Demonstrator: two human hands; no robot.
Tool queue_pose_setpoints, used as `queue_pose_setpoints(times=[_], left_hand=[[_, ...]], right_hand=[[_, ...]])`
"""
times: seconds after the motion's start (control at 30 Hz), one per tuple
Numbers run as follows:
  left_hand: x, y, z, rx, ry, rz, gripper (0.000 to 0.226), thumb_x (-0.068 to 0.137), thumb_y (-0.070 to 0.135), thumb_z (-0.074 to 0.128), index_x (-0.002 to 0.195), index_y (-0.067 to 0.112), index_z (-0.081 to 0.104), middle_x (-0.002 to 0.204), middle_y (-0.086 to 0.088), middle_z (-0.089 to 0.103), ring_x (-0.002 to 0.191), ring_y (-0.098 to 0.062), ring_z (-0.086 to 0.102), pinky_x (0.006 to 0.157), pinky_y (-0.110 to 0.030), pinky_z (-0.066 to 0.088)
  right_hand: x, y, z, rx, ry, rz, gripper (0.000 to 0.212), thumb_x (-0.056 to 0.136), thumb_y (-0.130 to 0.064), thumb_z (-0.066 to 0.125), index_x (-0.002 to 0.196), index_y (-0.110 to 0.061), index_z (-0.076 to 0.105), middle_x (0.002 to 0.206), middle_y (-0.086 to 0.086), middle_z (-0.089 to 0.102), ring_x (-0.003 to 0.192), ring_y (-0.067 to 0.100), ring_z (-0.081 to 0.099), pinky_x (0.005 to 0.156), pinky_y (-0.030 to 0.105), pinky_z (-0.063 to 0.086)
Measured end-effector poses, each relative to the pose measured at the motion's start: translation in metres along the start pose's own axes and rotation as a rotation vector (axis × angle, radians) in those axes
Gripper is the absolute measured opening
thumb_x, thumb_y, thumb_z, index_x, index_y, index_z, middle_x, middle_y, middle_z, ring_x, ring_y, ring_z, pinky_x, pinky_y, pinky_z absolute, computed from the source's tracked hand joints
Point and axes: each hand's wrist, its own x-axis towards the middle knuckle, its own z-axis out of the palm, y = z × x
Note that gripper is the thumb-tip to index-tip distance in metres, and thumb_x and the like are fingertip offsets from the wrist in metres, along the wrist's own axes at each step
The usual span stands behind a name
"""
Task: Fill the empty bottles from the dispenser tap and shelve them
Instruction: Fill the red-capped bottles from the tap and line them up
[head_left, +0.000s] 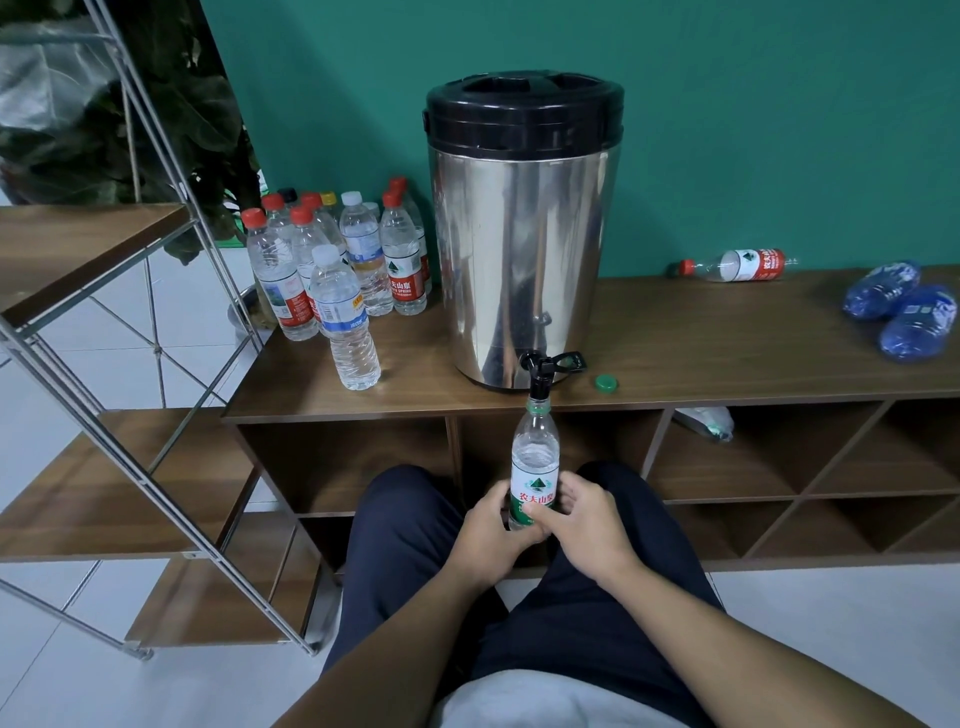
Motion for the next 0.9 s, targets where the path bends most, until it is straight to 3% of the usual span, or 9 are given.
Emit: queue_pose_setpoints(times=[0.2,0.57,0.67,0.9], left_hand=[[0.01,-0.001,0.008,0.024,0.032,-0.048,0.08,0.073,0.037,0.093,0.144,0.038,0.055,0.125,0.018,0.076,0.114,-0.001,0.074,0.102,-0.039,0.064],[0.025,-0.005,0.018,0.044,0.108,-0.062,0.054,0.078,0.015,0.081,0.124,0.038,0.064,0.115,0.014,0.075,0.105,-0.006,0.074,0.095,-0.046,0.066],[0.025,-0.008,0.021,0.017,0.107,-0.063,0.05,0.08,0.018,0.081,0.123,0.037,0.064,0.114,0.013,0.077,0.103,-0.006,0.076,0.093,-0.046,0.067],[0.022,-0.01,0.019,-0.003,0.1,-0.037,0.051,0.079,0.024,0.084,0.125,0.033,0.064,0.114,0.011,0.077,0.103,-0.007,0.076,0.093,-0.045,0.066]], right_hand=[[0.004,0.002,0.004,-0.008,-0.001,0.0,0.039,0.088,-0.012,0.092,0.116,-0.033,0.076,0.108,-0.022,0.082,0.105,-0.002,0.077,0.084,0.017,0.06],[0.014,0.006,0.005,0.011,0.009,0.009,0.038,0.084,-0.005,0.093,0.112,-0.026,0.078,0.107,-0.019,0.083,0.104,0.001,0.079,0.084,0.02,0.062],[0.016,0.01,0.003,0.007,0.006,0.007,0.035,0.084,-0.006,0.093,0.112,-0.021,0.079,0.108,-0.013,0.084,0.105,0.006,0.08,0.086,0.026,0.064],[0.014,0.012,0.003,-0.002,-0.001,-0.004,0.038,0.086,-0.009,0.093,0.119,-0.022,0.079,0.111,-0.017,0.083,0.107,0.002,0.078,0.089,0.02,0.061]])
